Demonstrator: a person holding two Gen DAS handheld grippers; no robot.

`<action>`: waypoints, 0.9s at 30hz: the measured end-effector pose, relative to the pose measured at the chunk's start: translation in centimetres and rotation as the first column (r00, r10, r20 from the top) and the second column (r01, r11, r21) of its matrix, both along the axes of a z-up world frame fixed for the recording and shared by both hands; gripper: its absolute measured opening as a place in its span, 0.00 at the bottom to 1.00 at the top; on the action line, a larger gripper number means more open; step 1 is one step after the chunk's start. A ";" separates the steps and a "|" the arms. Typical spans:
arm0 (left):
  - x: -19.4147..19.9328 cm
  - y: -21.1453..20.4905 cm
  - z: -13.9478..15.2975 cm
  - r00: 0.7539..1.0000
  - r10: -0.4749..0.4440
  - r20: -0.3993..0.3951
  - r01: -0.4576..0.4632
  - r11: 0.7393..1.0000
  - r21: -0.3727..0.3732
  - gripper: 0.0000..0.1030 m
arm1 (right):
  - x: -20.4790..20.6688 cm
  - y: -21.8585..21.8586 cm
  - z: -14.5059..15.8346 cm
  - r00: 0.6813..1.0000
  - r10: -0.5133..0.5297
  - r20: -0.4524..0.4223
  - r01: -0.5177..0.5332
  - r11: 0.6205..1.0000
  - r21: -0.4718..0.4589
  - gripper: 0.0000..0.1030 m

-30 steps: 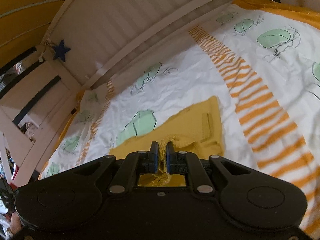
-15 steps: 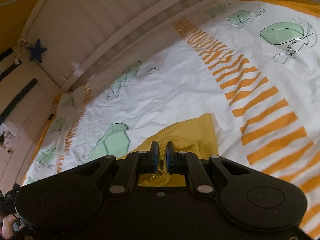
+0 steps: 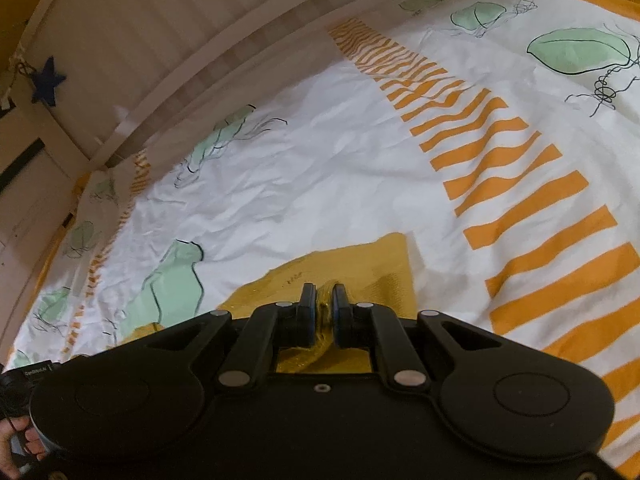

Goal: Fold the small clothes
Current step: 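Lift the hem with both grippers and fold it over toward the collar, then open both grippers and release the folded hem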

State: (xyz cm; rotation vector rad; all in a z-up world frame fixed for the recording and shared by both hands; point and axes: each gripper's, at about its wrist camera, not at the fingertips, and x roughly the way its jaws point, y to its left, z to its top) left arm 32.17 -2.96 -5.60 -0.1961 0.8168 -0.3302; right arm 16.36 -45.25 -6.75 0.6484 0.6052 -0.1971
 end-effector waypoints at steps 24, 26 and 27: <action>1.0 -0.8 -0.9 0.999 0.015 -0.049 -0.011 0.995 0.097 0.19 | 0.2 -0.6 -0.9 0.999 -0.036 0.009 0.036 0.999 -0.015 0.34; 1.1 -0.5 -0.4 0.999 0.029 -0.028 -0.025 0.994 0.104 0.20 | -0.1 -0.9 -0.6 0.998 -0.056 0.020 0.056 0.998 -0.030 0.51; 1.1 -0.4 0.0 0.999 0.036 -0.015 -0.035 0.994 0.108 0.20 | -0.2 -0.9 -0.4 0.998 -0.062 0.028 0.063 0.997 -0.042 0.54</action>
